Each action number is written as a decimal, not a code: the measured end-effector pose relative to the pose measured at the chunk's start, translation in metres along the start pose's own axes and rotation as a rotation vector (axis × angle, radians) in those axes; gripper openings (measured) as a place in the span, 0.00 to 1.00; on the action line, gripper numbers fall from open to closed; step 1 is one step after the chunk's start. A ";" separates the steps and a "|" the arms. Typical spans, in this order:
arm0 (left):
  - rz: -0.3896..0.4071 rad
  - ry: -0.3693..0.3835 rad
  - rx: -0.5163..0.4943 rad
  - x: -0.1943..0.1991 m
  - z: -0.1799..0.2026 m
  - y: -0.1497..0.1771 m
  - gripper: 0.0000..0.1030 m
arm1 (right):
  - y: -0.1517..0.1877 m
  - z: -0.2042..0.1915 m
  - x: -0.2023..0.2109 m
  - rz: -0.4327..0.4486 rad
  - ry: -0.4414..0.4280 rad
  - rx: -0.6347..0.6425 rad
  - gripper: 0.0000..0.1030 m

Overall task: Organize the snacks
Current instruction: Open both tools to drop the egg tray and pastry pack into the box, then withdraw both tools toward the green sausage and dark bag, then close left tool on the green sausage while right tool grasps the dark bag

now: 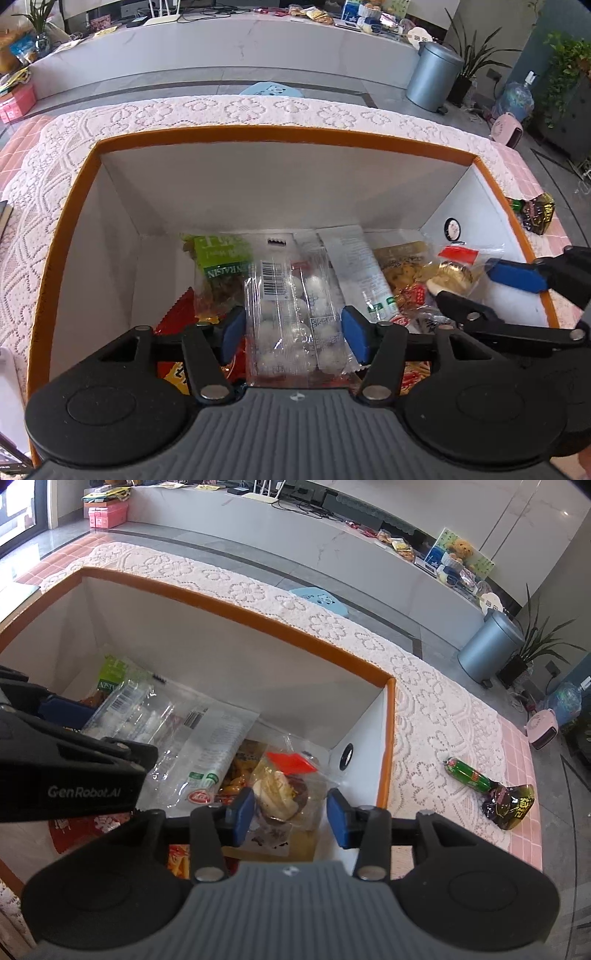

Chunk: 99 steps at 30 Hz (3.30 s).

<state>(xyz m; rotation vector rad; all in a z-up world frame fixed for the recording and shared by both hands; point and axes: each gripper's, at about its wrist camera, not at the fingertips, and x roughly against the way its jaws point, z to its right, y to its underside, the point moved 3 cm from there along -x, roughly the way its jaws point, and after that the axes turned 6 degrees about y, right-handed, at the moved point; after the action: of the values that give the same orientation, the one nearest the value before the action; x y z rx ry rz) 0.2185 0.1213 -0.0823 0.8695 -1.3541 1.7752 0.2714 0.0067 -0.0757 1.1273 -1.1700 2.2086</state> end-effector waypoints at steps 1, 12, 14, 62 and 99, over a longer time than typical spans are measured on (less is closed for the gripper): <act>0.003 0.001 -0.005 0.001 0.001 0.001 0.63 | 0.000 0.000 0.001 0.002 -0.001 -0.002 0.45; 0.129 -0.040 -0.029 0.028 0.004 0.007 0.82 | -0.001 -0.005 0.017 0.038 0.021 0.019 0.65; 0.158 -0.044 -0.024 0.034 0.004 0.010 0.84 | -0.001 -0.005 0.021 0.048 0.030 0.028 0.66; 0.382 -0.019 -0.375 0.040 0.210 0.019 0.77 | 0.156 0.186 0.089 0.359 0.147 -0.549 0.74; 0.082 0.090 -0.755 -0.123 0.278 -0.097 0.59 | 0.092 0.295 -0.149 0.223 0.003 -0.675 0.49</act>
<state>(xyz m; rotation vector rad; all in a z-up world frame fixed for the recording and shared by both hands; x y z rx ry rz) 0.3876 -0.1500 -0.0796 0.3157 -1.8235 1.1725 0.4394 -0.2841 -0.1453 0.7287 -1.9130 1.7132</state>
